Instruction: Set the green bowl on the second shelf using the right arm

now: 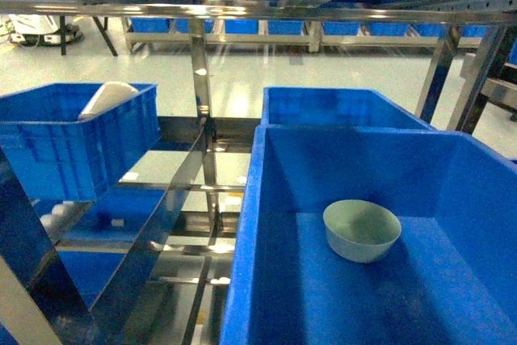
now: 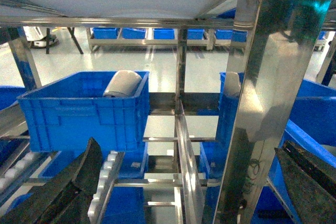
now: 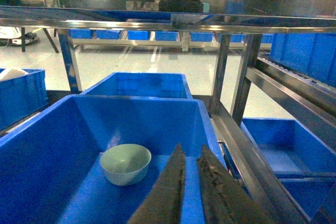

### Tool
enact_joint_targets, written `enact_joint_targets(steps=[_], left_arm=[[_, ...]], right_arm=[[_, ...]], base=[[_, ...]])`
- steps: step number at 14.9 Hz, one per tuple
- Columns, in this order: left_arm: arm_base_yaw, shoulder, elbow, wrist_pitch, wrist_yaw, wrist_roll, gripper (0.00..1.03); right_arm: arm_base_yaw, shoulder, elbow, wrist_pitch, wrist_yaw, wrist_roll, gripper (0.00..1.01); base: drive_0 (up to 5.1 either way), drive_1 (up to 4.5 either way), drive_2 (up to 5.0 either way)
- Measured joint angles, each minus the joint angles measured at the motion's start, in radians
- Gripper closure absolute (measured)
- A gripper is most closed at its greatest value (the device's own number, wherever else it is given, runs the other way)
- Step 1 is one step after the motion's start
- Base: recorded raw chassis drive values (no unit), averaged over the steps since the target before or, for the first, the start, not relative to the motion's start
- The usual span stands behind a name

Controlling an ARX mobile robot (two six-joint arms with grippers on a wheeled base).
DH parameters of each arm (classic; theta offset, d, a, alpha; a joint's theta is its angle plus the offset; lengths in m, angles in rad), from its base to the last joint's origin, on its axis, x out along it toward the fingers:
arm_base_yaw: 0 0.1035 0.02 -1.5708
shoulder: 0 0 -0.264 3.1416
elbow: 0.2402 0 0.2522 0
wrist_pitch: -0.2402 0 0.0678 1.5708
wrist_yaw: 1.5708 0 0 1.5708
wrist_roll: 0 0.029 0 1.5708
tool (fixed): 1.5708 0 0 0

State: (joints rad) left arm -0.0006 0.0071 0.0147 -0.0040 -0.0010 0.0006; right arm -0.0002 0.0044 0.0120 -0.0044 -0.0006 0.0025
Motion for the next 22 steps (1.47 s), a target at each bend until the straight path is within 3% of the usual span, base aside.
enact_joint_targets(steps=[7,22], left_arm=[[0.000,0.000,0.000,0.000,0.000,0.000,0.05],[0.000,0.000,0.000,0.000,0.000,0.000,0.05]], right_arm=[[0.000,0.000,0.000,0.000,0.000,0.000,0.02],[0.000,0.000,0.000,0.000,0.000,0.000,0.03]], base=[[0.0,0.00,0.0],[0.0,0.00,0.0]])
